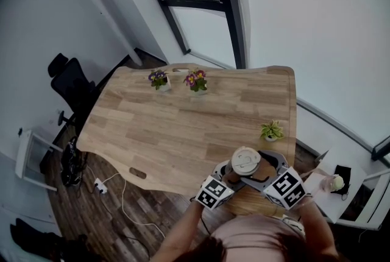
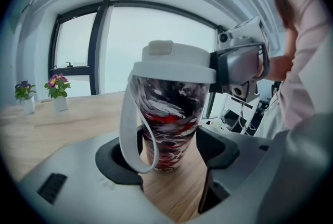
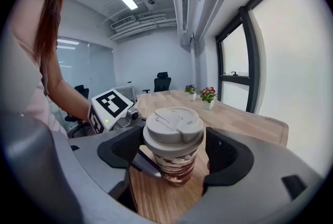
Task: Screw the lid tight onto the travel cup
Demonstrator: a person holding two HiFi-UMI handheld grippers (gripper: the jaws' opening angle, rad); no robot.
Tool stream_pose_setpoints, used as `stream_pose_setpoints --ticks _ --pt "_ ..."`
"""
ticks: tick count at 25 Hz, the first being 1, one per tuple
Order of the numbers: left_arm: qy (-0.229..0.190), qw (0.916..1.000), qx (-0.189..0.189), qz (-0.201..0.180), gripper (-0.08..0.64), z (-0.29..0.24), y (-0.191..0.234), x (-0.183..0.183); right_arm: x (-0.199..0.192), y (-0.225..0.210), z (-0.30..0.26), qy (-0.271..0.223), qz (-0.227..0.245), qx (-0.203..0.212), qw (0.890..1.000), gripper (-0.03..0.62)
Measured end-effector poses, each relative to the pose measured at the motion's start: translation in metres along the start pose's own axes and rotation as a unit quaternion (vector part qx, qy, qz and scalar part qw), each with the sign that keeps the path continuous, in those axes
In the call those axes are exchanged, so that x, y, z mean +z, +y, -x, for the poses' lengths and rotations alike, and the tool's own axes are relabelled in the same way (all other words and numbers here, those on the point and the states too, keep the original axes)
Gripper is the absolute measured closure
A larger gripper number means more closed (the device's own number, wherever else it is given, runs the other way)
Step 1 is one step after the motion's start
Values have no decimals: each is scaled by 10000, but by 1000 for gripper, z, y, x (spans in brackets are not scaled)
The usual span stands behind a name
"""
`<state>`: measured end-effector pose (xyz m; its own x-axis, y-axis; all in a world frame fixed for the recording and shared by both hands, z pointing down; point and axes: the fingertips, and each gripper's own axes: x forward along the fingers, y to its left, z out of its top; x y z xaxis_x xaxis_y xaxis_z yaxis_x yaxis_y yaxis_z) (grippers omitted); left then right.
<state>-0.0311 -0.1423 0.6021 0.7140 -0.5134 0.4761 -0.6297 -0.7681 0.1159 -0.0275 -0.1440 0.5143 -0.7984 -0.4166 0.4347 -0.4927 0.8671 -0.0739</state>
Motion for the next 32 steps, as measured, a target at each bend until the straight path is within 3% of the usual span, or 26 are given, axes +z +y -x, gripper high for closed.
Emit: stream_pose_setpoints --ticks 6,9,13,19,21,25,29,32 --pt "258 9987 -394 -201 244 1 1 -4 0 -2 -6 104 252 360 9990 235" --pt "244 9988 -388 -148 244 1 1 -3 3 0 -7 33 276 405 9988 235" --pt "123 9999 -85 -41 245 0 1 -3 2 -1 -6 -70 204 180 9996 235" --pt "-23 9981 564 238 248 -4 3 -1 1 -6 -5 -286 -85 -490 9984 235" --pt "-47 9977 615 282 249 -5 3 -1 2 -6 -6 -338 -200 -523 9979 235" --pt "75 9993 335 112 249 -4 3 -3 4 -3 -3 -364 -472 -98 9982 233" --pt "155 9997 -153 -90 250 -3 1 -5 -1 -3 -6 -70 -46 172 9998 233" --pt "195 9994 -278 -111 250 -3 1 -5 -2 -2 -11 53 133 244 9996 235"
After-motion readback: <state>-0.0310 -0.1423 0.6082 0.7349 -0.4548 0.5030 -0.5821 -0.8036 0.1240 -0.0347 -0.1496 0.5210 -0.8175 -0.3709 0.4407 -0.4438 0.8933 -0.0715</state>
